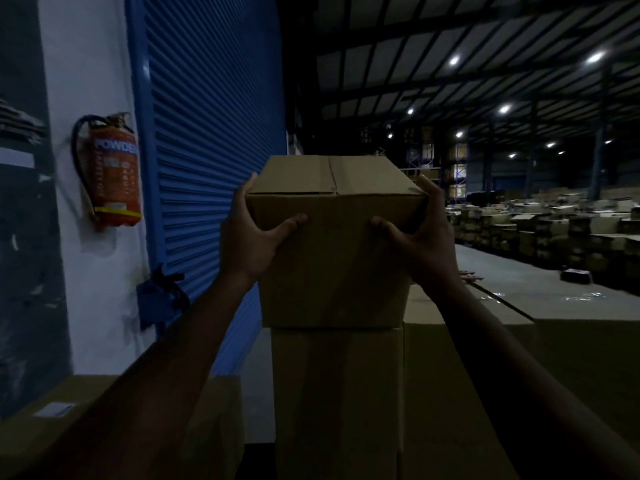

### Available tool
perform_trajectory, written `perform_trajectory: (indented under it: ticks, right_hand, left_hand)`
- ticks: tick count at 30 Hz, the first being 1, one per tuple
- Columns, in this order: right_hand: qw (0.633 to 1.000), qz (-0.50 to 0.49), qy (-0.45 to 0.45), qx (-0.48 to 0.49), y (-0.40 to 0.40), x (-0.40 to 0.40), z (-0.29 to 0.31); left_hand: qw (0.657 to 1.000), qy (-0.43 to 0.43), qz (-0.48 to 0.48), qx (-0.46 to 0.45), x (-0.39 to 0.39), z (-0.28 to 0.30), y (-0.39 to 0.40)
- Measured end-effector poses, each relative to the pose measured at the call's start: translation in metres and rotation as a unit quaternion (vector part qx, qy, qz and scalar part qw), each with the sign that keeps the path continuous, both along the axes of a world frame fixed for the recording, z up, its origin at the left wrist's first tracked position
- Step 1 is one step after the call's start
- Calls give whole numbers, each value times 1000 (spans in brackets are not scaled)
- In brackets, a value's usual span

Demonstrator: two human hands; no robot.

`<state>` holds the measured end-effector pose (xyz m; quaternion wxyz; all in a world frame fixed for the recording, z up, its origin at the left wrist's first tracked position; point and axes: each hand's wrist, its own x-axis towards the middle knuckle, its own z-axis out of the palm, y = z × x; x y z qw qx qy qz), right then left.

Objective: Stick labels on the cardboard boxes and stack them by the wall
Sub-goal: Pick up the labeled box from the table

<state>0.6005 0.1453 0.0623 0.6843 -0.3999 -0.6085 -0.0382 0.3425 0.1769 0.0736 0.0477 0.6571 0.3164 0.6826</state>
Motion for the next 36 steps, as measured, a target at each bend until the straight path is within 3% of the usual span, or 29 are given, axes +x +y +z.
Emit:
perform_trajectory:
  ticks: [8,14,23,28,36]
  right_hand:
    - [1000,-21,-1,-18,46,4,-5]
    - [999,-37,-1,-40,64,2,-21]
    - [987,-141,-67,-24,59,-5,-57]
    - [965,-206,-157,32,49,-16,-69]
    - [971,-127,-199,38,39,-65,-99]
  left_hand:
    - [999,-22,-14,-47,12,-8,51]
    - [999,11,6,-48,18,-25,66]
    - [993,75,87,20,21,-66,70]
    - [980,117,151,52,18,-84,60]
    - [971,165,165,60,3,-119,30]
